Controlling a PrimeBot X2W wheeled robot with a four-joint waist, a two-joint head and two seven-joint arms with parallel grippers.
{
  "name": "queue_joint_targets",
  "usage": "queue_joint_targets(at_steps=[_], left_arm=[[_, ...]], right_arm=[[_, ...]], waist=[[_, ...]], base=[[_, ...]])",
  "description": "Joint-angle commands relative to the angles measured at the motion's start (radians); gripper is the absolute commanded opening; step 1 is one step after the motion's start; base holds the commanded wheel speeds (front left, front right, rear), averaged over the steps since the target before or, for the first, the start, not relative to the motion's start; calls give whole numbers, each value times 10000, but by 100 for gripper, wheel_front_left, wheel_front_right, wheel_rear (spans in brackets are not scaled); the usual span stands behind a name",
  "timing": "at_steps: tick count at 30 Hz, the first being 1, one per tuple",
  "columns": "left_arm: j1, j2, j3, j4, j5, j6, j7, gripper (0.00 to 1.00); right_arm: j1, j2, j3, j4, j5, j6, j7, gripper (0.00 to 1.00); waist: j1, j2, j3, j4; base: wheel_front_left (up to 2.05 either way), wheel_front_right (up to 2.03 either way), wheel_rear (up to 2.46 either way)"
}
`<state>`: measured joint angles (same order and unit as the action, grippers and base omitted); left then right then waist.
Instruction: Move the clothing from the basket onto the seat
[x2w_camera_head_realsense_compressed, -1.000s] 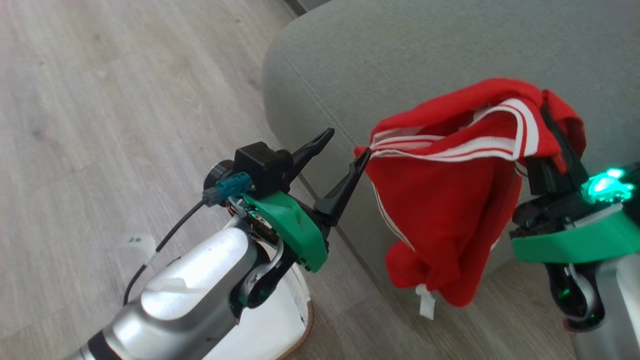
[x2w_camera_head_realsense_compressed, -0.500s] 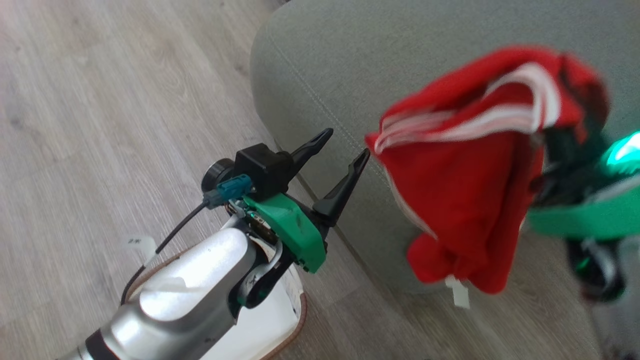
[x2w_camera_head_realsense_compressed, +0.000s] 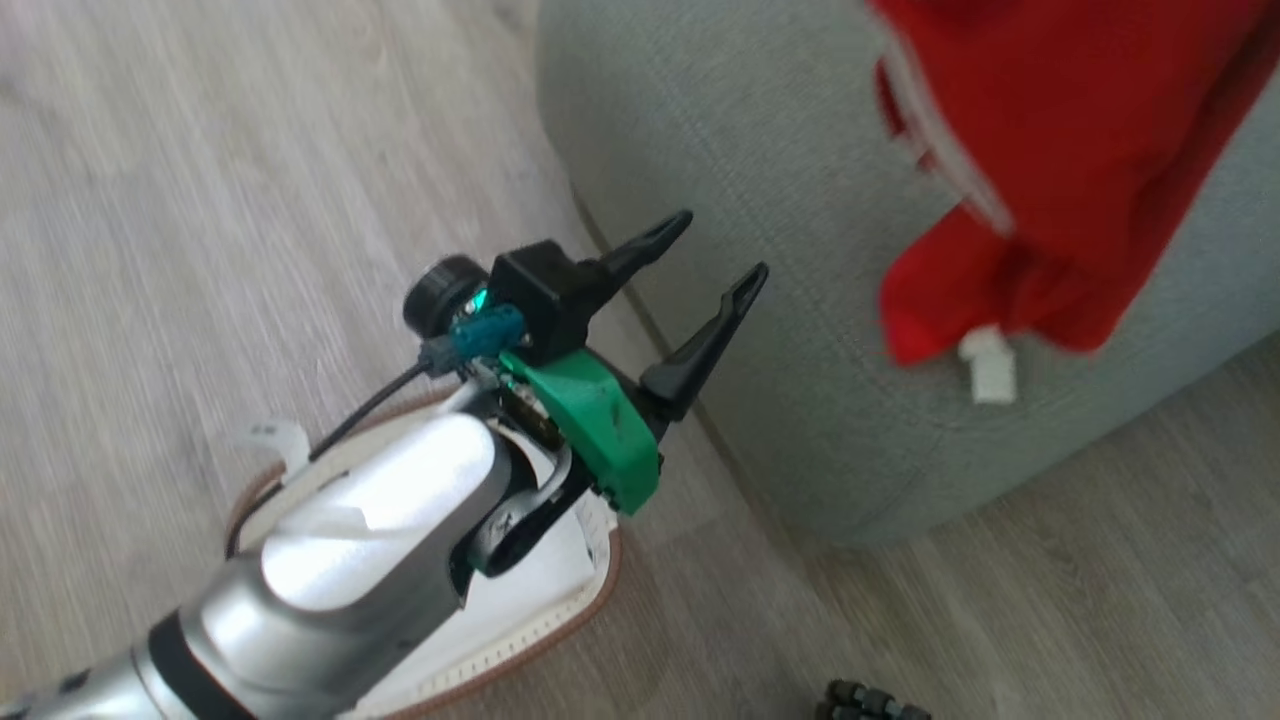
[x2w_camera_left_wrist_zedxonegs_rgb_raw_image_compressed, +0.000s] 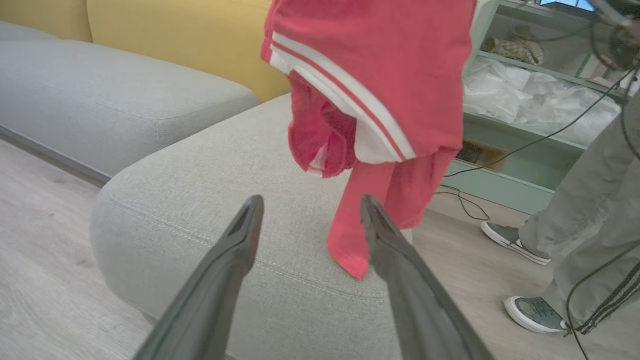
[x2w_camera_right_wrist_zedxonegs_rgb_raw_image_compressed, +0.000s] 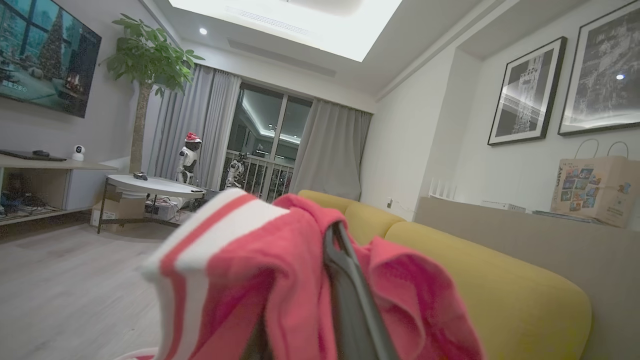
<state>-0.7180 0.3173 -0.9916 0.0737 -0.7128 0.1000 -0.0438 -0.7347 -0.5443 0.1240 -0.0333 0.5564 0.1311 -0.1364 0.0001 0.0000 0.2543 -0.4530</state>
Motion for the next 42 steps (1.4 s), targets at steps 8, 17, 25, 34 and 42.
queue_joint_targets(at_steps=[8, 17, 25, 34, 42], left_arm=[[-1428, 336, 250, -845, 480, -177, 389, 100], [-2039, 327, 116, -1086, 831, -355, 493, 100], [-2367, 184, 68, -988, 899, -445, 502, 100], [-2424, 162, 79, -780, 830, -480, 400, 100], [-2449, 159, 101, -711, 756, -462, 353, 100]], right_arm=[[-2405, -1880, 220, 2040, 569, -4, -584, 0], [-3314, -2652, 198, 4032, 765, -4, -1021, 0], [-3409, -2505, 1534, 5781, 933, -4, -803, 0], [-3384, -1951, 3380, 7558, 1381, -4, 493, 0], [-3231, -1752, 4437, 8384, 2196, -4, 2172, 0]], waist=[[-1, 0, 1835, 879], [-1, 0, 2913, 1335], [-1, 0, 3525, 1629], [-1, 0, 3612, 1847], [-1, 0, 3564, 2010]], base=[[0, 0, 0], [0, 0, 0], [0, 0, 0], [0, 0, 0], [0, 0, 0]])
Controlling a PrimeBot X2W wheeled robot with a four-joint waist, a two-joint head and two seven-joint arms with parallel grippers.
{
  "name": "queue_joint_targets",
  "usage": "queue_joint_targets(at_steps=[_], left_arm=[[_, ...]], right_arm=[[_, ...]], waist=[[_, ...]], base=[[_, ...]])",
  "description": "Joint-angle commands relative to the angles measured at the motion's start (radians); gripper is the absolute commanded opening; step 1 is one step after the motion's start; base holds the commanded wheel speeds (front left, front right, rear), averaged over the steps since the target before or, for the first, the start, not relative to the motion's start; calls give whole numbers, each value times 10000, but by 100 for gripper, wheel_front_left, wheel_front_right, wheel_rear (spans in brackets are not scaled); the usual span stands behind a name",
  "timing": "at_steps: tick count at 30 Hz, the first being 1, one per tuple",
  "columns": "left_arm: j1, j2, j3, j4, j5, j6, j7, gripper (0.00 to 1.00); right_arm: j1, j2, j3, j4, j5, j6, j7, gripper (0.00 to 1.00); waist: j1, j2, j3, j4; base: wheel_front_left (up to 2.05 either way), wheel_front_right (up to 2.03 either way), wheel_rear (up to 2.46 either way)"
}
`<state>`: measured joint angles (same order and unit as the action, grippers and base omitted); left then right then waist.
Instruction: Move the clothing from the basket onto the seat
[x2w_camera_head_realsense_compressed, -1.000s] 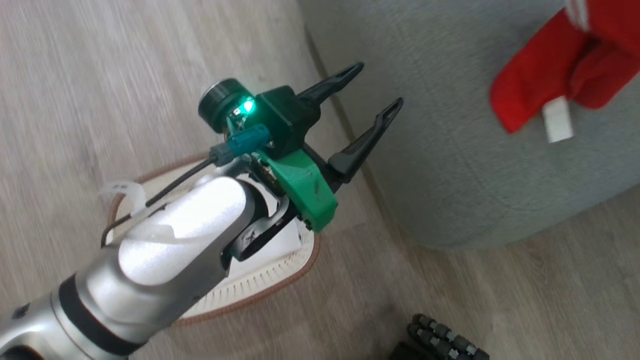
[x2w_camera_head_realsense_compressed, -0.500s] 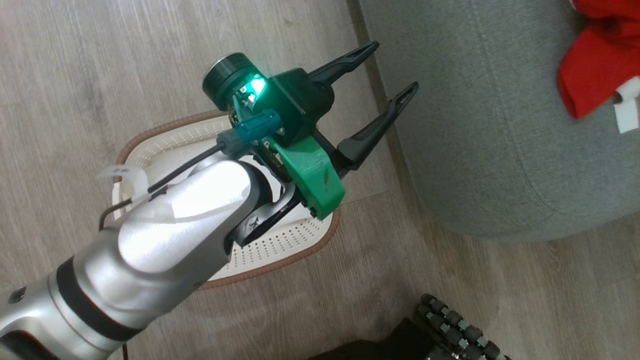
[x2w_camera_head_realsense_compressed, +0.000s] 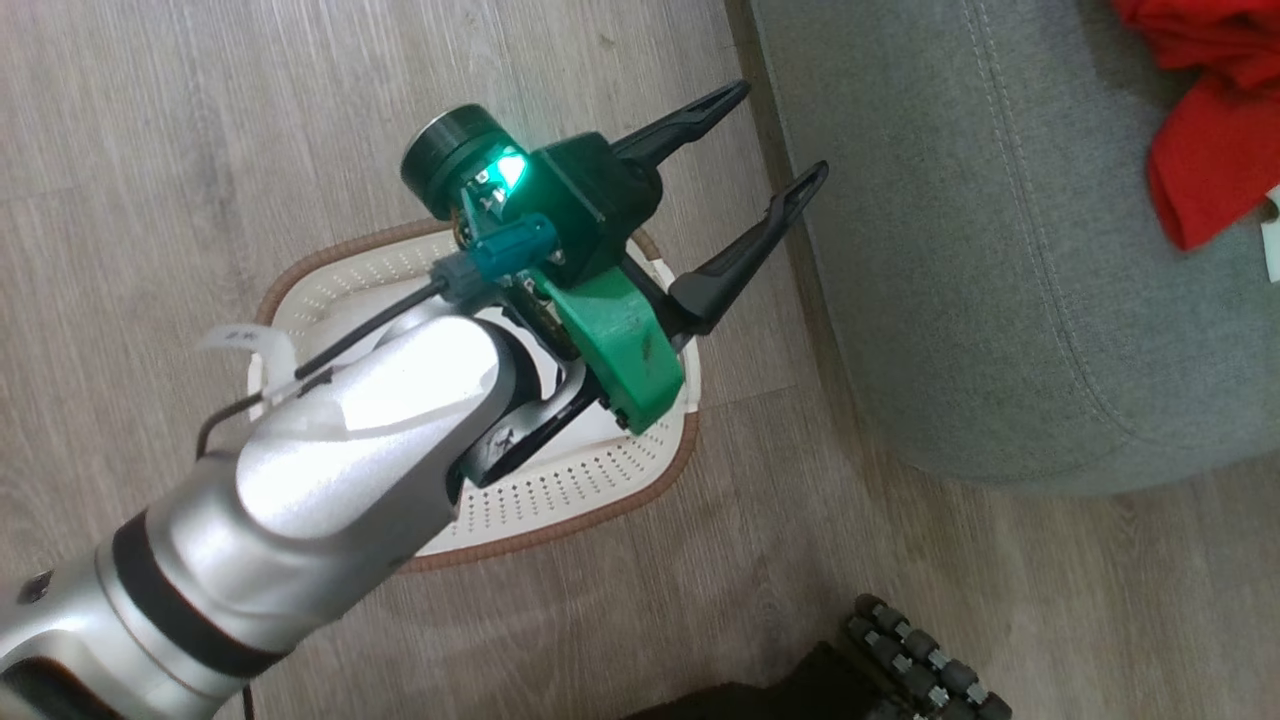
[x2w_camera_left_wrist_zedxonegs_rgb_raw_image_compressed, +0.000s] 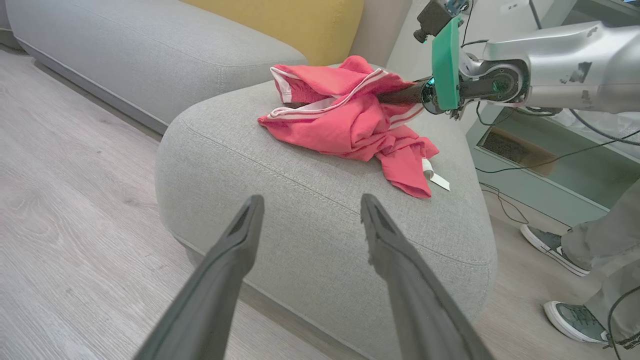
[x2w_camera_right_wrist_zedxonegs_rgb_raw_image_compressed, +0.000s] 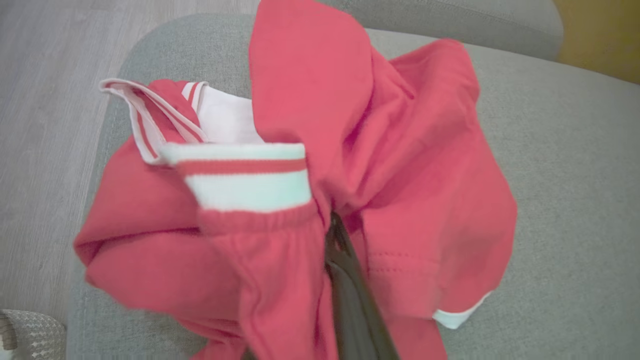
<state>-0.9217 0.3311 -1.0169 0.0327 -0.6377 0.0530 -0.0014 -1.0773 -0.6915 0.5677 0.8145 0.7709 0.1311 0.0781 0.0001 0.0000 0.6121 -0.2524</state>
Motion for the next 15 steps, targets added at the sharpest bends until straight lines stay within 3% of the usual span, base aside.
queue_joint_targets(at_steps=[1, 4, 5, 6, 7, 15], left_arm=[[-406, 25, 359, -290, -9, 10, -82, 100], [-374, 34, 370, -238, -44, 24, -129, 100], [-355, 28, 371, -219, -57, 32, -150, 100], [-335, 18, 370, -202, -69, 40, -177, 100], [-309, 7, 369, -182, -84, 49, -204, 100], [110, -13, 377, 109, -300, 96, -542, 100]], right_arm=[[175, -276, 70, -60, 110, -4, 105, 0], [143, -250, 259, 54, 285, -4, 353, 4], [125, -245, 315, 73, 323, -4, 394, 39], [104, -241, 357, 88, 363, -4, 411, 94], [92, -236, 408, 99, 397, -4, 441, 100], [254, -323, 939, -37, 800, -4, 1055, 100]], waist=[[-1, 0, -39, 13], [-1, 0, -177, 11], [-1, 0, -246, 2], [-1, 0, -323, -10], [-1, 0, -407, -27], [-1, 0, -1463, -286]], base=[[0, 0, 0], [0, 0, 0], [0, 0, 0], [0, 0, 0], [0, 0, 0], [0, 0, 0]])
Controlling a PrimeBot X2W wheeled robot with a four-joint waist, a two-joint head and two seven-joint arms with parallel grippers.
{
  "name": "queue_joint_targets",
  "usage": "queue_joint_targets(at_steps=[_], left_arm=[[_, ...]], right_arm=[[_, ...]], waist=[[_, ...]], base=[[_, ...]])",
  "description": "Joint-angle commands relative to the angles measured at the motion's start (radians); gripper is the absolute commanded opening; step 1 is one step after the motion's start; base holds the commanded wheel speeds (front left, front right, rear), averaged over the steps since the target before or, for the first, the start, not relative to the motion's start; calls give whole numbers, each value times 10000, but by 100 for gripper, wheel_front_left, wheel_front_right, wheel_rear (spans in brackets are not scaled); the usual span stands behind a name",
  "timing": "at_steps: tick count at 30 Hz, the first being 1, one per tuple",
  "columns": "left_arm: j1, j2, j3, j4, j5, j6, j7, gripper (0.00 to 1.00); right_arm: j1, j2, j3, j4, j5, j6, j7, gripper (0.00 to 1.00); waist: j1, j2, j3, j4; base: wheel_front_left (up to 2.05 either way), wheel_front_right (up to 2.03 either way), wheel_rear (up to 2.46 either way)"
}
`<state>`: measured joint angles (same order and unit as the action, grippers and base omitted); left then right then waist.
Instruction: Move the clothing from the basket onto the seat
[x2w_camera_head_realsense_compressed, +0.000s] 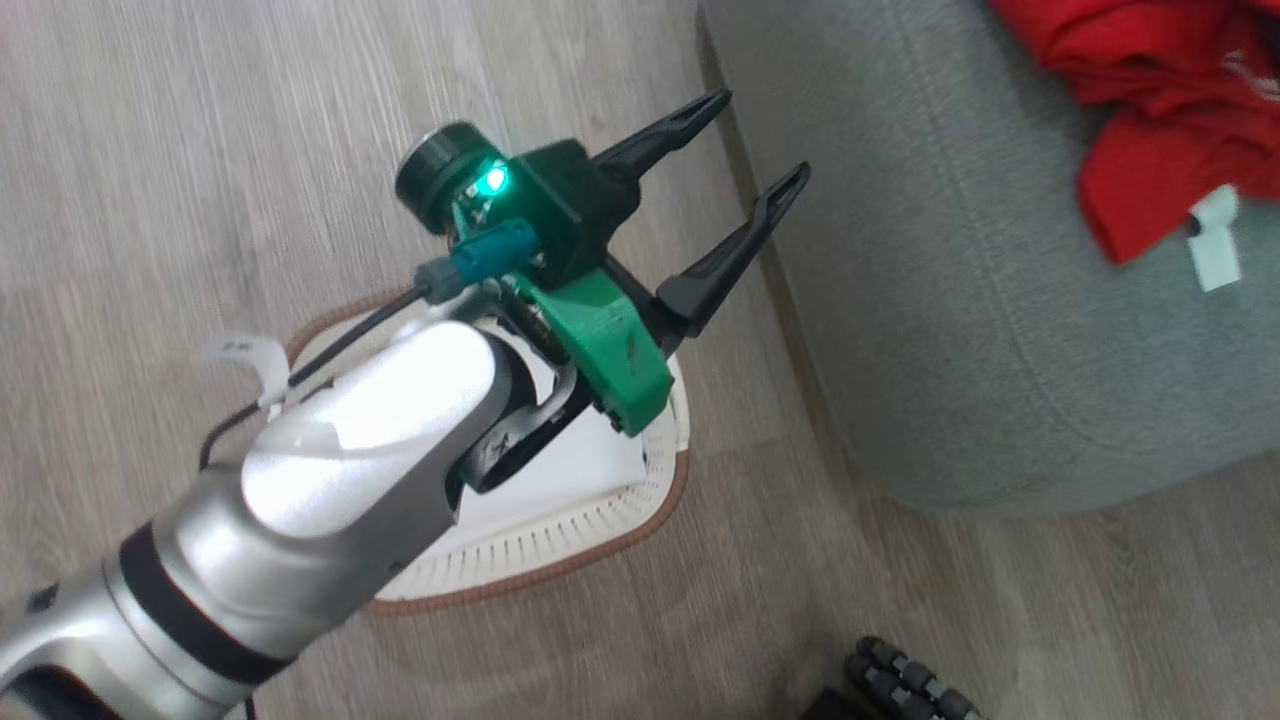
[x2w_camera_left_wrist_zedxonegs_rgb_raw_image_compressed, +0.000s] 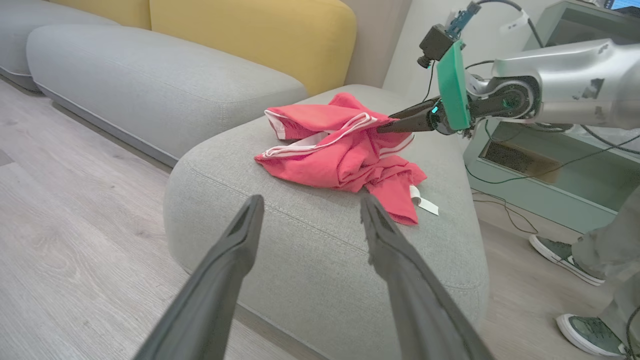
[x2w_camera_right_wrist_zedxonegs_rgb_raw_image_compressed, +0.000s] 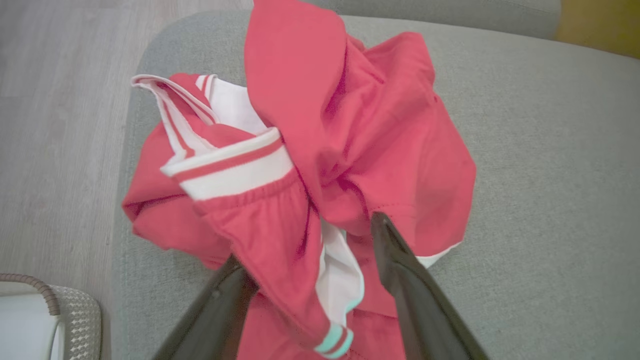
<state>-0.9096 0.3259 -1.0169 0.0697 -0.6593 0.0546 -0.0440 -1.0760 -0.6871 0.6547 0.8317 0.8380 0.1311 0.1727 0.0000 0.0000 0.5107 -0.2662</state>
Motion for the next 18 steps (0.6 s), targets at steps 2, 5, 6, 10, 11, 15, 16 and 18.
queue_joint_targets(at_steps=[2, 5, 6, 10, 11, 15, 16, 18], left_arm=[[63, 43, 384, -232, -122, 94, -161, 100], [405, 114, 428, -109, -281, 166, -354, 100], [494, 131, 444, -88, -324, 192, -401, 100], [851, 198, 513, -27, -480, 316, -597, 100], [936, 212, 535, -16, -516, 354, -648, 100], [1258, 276, 653, -9, -664, 508, -866, 100], [1332, 301, 689, -14, -698, 556, -908, 100], [1482, 357, 752, -20, -760, 641, -999, 100]], right_arm=[[263, -426, 135, -294, 177, -4, 174, 100], [372, -711, 413, -789, 325, -4, 291, 100], [390, -811, 460, -966, 367, -4, 263, 100], [526, -1207, 474, -1481, 480, -4, -75, 100], [572, -1314, 443, -1581, 502, -4, -178, 100], [824, -1719, 185, -1946, 596, -4, -710, 100], [909, -1797, 111, -2039, 597, -4, -858, 100], [1074, -1938, -119, -2190, 575, -4, -1182, 100]], waist=[[0, 0, -600, -185], [0, 0, -1265, -347], [0, 0, -1421, -379], [0, 0, -2035, -419], [0, 0, -2177, -407], [0, 0, -2712, -275], [0, 0, -2815, -229], [0, 0, -3046, -104]], base=[[0, 0, 0], [0, 0, 0], [0, 0, 0], [0, 0, 0], [0, 0, 0], [0, 0, 0], [0, 0, 0], [0, 0, 0]])
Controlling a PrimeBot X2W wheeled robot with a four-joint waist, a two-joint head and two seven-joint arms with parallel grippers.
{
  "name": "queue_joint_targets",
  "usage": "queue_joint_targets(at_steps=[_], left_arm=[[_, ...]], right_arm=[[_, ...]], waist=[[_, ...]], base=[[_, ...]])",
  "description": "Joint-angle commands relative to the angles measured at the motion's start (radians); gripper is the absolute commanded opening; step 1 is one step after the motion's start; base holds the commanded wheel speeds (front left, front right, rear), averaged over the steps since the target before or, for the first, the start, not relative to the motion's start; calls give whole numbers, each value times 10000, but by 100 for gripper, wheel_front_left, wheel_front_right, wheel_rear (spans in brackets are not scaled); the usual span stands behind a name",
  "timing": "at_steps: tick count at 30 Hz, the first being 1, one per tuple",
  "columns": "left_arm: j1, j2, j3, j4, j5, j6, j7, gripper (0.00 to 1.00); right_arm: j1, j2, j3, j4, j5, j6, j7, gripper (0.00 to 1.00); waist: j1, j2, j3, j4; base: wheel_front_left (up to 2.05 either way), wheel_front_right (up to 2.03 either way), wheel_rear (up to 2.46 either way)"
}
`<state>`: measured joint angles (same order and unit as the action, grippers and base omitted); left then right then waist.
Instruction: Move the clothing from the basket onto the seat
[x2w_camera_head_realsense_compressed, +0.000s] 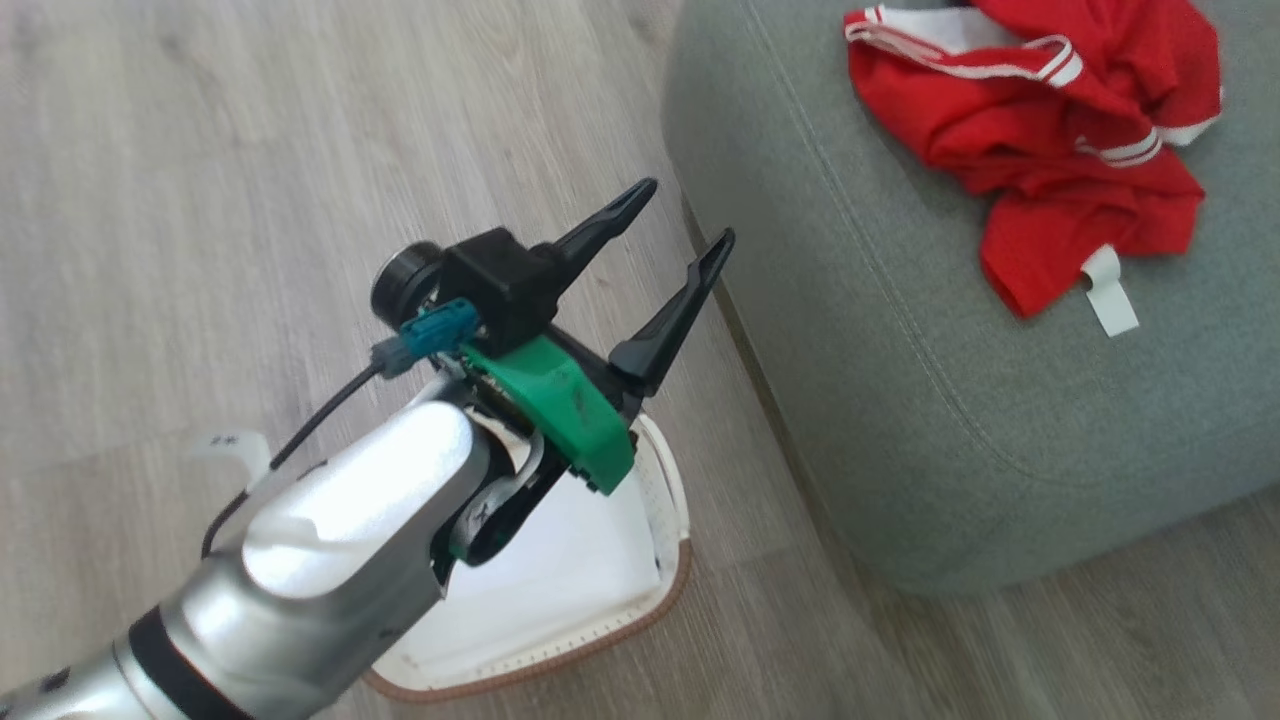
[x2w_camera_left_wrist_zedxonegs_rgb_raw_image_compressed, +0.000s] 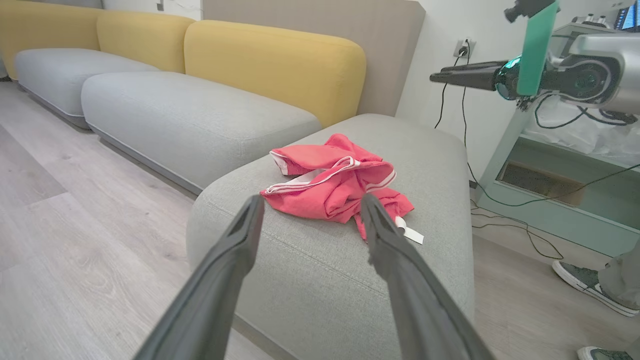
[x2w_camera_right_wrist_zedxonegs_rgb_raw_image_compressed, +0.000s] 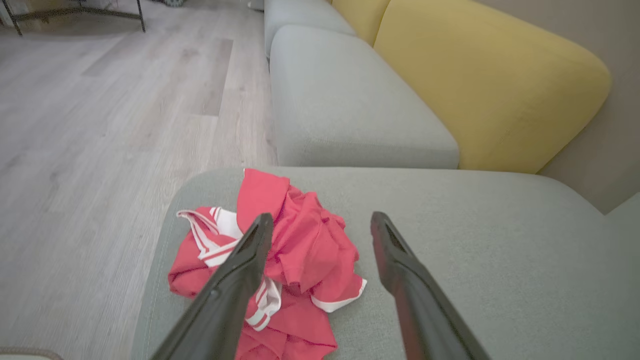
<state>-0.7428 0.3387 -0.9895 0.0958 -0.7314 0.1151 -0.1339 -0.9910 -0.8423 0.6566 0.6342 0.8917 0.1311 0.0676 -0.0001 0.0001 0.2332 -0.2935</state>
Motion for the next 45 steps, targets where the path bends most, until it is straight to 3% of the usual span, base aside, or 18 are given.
queue_joint_targets(at_steps=[1, 10, 18, 26, 27, 32, 37, 41, 45], left_arm=[[-109, 254, 506, -275, -71, 70, -147, 100], [652, 597, 886, -285, -413, 522, -511, 100], [1424, 992, 1217, -483, -676, 982, -730, 100], [2245, 1435, 1691, -668, -861, 1489, -987, 100], [2245, 1435, 1691, -668, -861, 1489, -987, 100], [2868, 1585, 2197, -858, -905, 1964, -1158, 100], [3704, 1744, 2764, -1092, -690, 2404, -1253, 100], [4299, 1704, 3411, -1253, -395, 2615, -1272, 100], [4966, 1556, 4102, -1411, 228, 2541, -1275, 100]], right_arm=[[331, -434, -293, -243, 24, -4, -294, 100], [1661, -408, -1892, -801, -530, -4, -1503, 100], [4039, 105, -3778, -2735, -1218, -4, -1871, 100], [6969, 1931, -6125, -5270, -2650, -4, -1258, 100], [6969, 1931, -6125, -5270, -2650, -4, -1258, 100], [8510, 3625, -7154, -6699, -3382, -4, -860, 100], [9709, 5153, -7485, -7547, -4086, -4, -841, 100], [10088, 5699, -7421, -7713, -4313, -4, -1075, 100], [10299, 5982, -7202, -7628, -4338, -4, -1407, 100]], waist=[[1, -1, -404, 257], [1, -1, -1365, 1055], [1, -1, -1865, 1771], [1, -1, -2148, 2326], [1, -1, -2148, 2326], [1, -1, -2288, 2572], [1, -1, -2361, 2781], [1, -1, -2372, 2855], [1, -1, -2370, 2924]], base=[[0, 0, 0], [0, 0, 0], [0, 0, 0], [0, 0, 0], [0, 0, 0], [0, 0, 0], [0, 0, 0], [0, 0, 0], [0, 0, 0]])
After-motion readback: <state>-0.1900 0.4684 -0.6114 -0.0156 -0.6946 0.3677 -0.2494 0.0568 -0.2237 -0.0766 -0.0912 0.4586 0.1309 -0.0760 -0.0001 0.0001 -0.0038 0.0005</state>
